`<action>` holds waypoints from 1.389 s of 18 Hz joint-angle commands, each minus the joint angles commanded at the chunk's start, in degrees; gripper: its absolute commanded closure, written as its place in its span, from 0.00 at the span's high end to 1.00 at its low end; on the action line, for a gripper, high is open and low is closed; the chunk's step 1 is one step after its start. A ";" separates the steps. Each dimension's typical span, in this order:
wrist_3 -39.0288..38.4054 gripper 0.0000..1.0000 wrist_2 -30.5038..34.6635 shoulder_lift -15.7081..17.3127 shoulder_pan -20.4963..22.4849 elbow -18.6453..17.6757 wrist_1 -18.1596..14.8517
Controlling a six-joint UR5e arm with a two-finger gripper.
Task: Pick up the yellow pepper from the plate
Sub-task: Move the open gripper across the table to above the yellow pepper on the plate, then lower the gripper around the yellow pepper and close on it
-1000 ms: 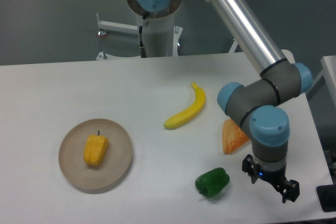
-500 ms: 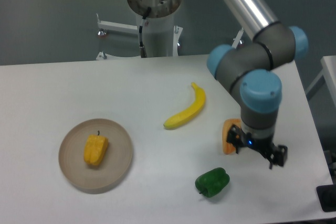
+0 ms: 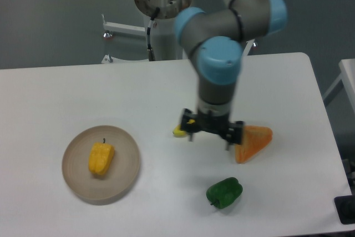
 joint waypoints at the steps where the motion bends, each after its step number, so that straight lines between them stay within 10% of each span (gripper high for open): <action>1: -3.06 1.00 -0.44 -0.09 -1.66 -0.96 0.35; 5: -8.62 1.00 -2.02 -0.26 -6.77 -2.37 0.70; 10: -13.55 1.00 -1.94 -0.26 -12.05 -11.33 14.66; 25: -10.66 1.00 -1.06 -2.72 -14.34 -12.57 17.58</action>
